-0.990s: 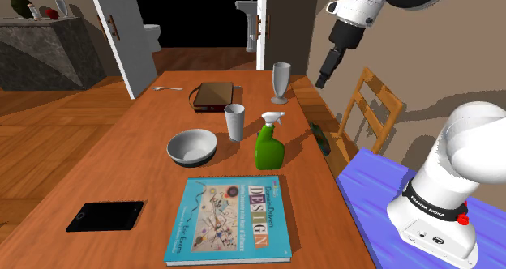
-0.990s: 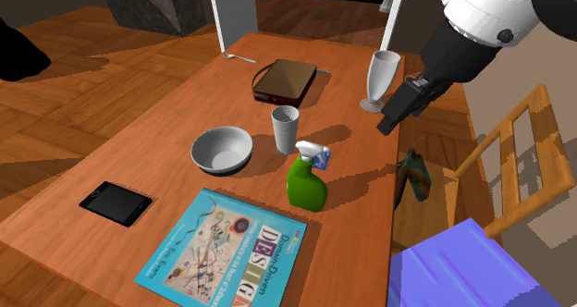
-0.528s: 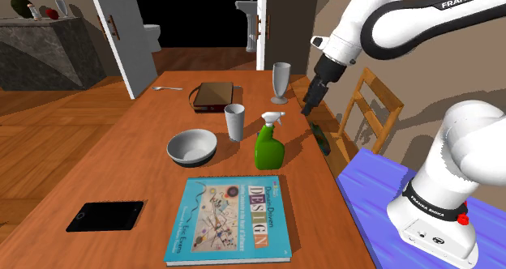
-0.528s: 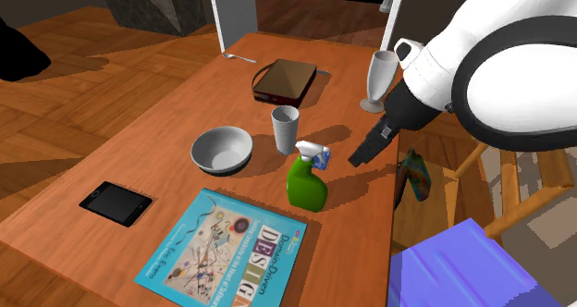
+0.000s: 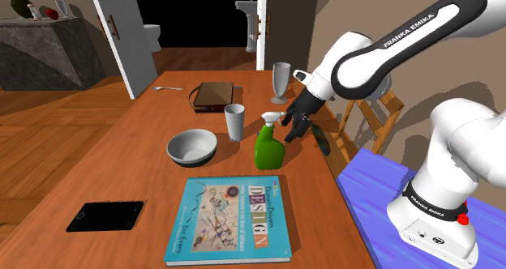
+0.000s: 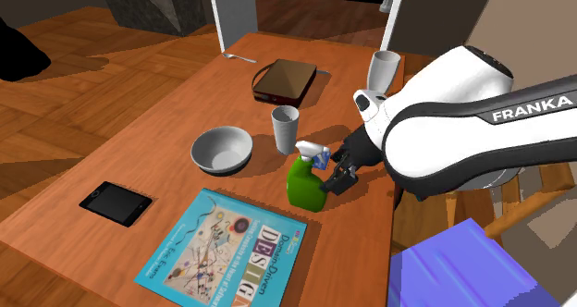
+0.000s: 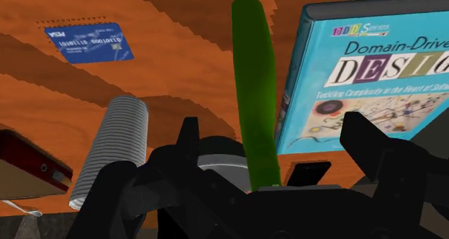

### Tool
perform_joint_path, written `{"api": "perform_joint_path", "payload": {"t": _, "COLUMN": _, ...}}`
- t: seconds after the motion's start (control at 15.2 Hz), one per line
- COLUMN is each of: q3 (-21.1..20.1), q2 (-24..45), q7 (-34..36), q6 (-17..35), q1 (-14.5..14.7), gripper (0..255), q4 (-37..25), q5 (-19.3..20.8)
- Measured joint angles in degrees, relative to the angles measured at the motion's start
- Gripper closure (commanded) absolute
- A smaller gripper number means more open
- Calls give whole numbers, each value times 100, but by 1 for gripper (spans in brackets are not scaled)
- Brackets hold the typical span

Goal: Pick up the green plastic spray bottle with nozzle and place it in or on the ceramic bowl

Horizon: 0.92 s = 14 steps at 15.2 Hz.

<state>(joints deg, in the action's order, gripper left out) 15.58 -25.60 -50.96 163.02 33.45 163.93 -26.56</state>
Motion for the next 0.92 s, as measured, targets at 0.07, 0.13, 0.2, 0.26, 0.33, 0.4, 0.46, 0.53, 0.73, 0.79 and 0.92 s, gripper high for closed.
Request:
{"api": "perform_joint_path", "payload": {"t": 0.07, "q3": 194, "q2": 135, "q7": -261, "q6": 180, "q1": 246, "gripper": 0, "q4": -10, "q5": -183}}
{"api": "perform_joint_path", "payload": {"t": 0.13, "q3": 334, "q2": 272, "q7": -427, "q6": 317, "q1": 457, "gripper": 0, "q4": -49, "q5": -343}}
{"api": "perform_joint_path", "payload": {"t": 0.2, "q3": 503, "q2": 400, "q7": -609, "q6": 458, "q1": 676, "gripper": 0, "q4": -65, "q5": -522}}
{"api": "perform_joint_path", "payload": {"t": 0.26, "q3": 628, "q2": 505, "q7": -739, "q6": 552, "q1": 853, "gripper": 0, "q4": -98, "q5": -669}}
{"api": "perform_joint_path", "payload": {"t": 0.33, "q3": 752, "q2": 602, "q7": -863, "q6": 641, "q1": 1034, "gripper": 0, "q4": -128, "q5": -822}}
{"api": "perform_joint_path", "payload": {"t": 0.4, "q3": 911, "q2": 726, "q7": -1013, "q6": 725, "q1": 1253, "gripper": 0, "q4": -189, "q5": -1007}}
{"api": "perform_joint_path", "payload": {"t": 0.46, "q3": 1076, "q2": 830, "q7": -1177, "q6": 804, "q1": 1472, "gripper": 0, "q4": -233, "q5": -1204}}
{"api": "perform_joint_path", "payload": {"t": 0.53, "q3": 1203, "q2": 919, "q7": -1304, "q6": 861, "q1": 1654, "gripper": 0, "q4": -281, "q5": -1372}}
{"api": "perform_joint_path", "payload": {"t": 0.73, "q3": 1351, "q2": 1019, "q7": -1462, "q6": 927, "q1": 1860, "gripper": 0, "q4": -333, "q5": -1572}}
{"api": "perform_joint_path", "payload": {"t": 0.79, "q3": 1361, "q2": 1027, "q7": -1473, "q6": 932, "q1": 1875, "gripper": 0, "q4": -337, "q5": -1587}}
{"api": "perform_joint_path", "payload": {"t": 0.92, "q3": 1366, "q2": 1030, "q7": -1477, "q6": 935, "q1": 1882, "gripper": 0, "q4": -339, "q5": -1594}}
